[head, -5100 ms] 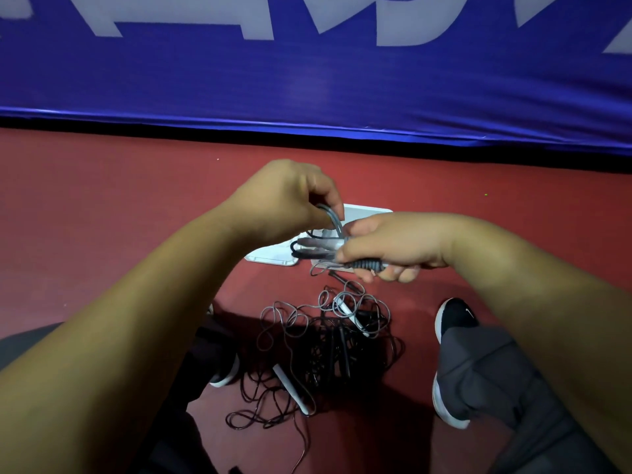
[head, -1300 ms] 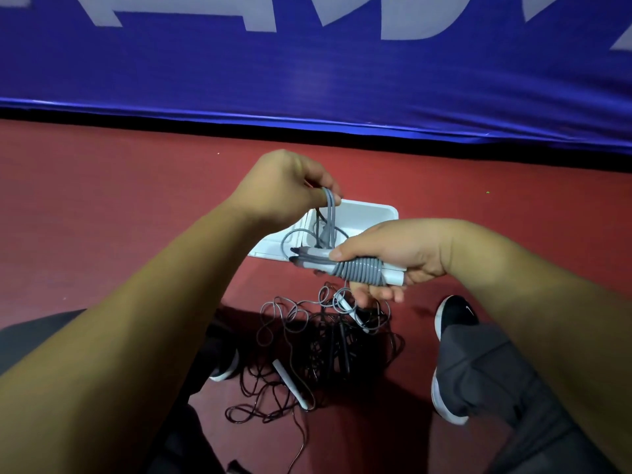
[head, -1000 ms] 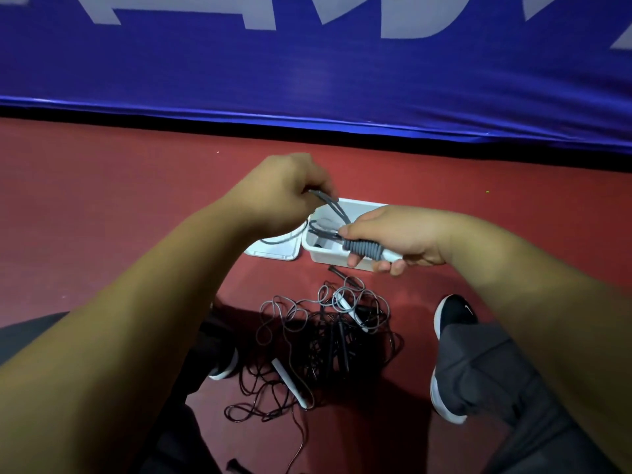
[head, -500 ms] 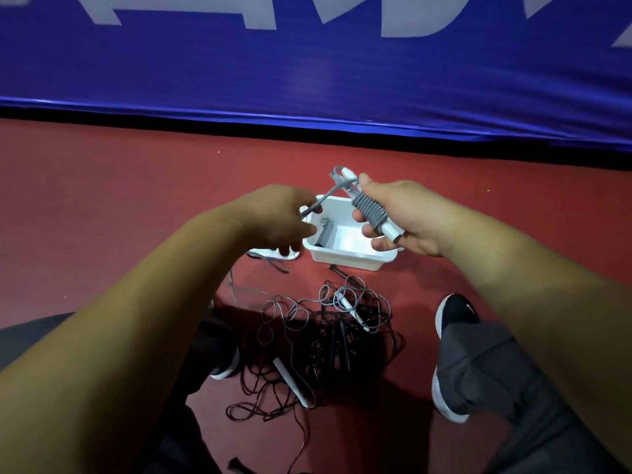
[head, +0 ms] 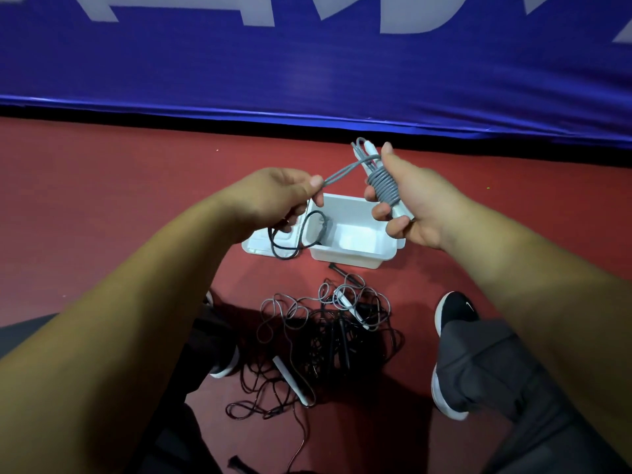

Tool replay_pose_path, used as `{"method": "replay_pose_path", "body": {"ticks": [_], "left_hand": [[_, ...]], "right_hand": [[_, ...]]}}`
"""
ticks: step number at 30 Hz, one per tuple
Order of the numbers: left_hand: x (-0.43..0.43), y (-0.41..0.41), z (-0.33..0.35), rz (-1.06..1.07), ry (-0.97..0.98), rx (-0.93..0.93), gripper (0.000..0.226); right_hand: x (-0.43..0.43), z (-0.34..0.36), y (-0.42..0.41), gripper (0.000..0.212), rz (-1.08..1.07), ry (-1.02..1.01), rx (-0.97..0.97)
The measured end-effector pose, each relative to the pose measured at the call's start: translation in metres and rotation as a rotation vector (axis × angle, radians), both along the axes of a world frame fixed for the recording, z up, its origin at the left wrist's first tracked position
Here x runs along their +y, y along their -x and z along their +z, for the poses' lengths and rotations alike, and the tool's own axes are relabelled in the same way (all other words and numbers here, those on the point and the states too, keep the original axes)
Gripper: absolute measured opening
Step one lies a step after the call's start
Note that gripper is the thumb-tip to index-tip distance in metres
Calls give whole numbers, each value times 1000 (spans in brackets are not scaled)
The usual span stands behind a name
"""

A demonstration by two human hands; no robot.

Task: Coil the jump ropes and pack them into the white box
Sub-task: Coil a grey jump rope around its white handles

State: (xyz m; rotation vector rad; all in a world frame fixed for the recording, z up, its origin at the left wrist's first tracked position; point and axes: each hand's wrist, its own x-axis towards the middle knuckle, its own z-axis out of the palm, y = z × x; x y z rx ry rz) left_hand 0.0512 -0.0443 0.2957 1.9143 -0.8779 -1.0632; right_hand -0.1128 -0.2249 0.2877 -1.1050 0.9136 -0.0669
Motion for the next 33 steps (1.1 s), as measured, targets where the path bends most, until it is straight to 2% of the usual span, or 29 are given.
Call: {"method": "replay_pose_path", "body": {"ticks": [3, 11, 14, 16, 18, 19, 22, 25, 29, 33], "left_hand": [[1, 2, -2, -34, 12, -63, 29], [0, -3, -1, -165, -79, -398, 23], [-2, -2, -3, -193, -128, -471, 23], [-4, -1, -2, -193, -117, -482, 27], [-4, -1, 0, -189, -102, -467, 40], [-4, -1, 1, -193, -107, -457, 40], [-4, -3, 1, -197, -133, -408, 18], [-3, -4, 4, -177, -115, -403, 16], [-4, -1, 9, -192, -101, -450, 30], [-4, 0, 6, -206, -98, -447, 30]], "right_hand": [[2, 3, 1, 57, 6, -3, -22], [6, 12, 3, 31, 88, -64, -79], [15, 18, 4, 30, 145, -92, -99], [19, 22, 4, 33, 182, -114, -119], [22, 26, 4, 35, 209, -124, -139], [23, 27, 4, 35, 219, -125, -144], [25, 29, 6, 38, 251, -143, -151], [26, 31, 8, 39, 336, -172, -142], [28, 33, 9, 47, 430, -137, -129], [29, 29, 8, 46, 460, -80, -109]]}}
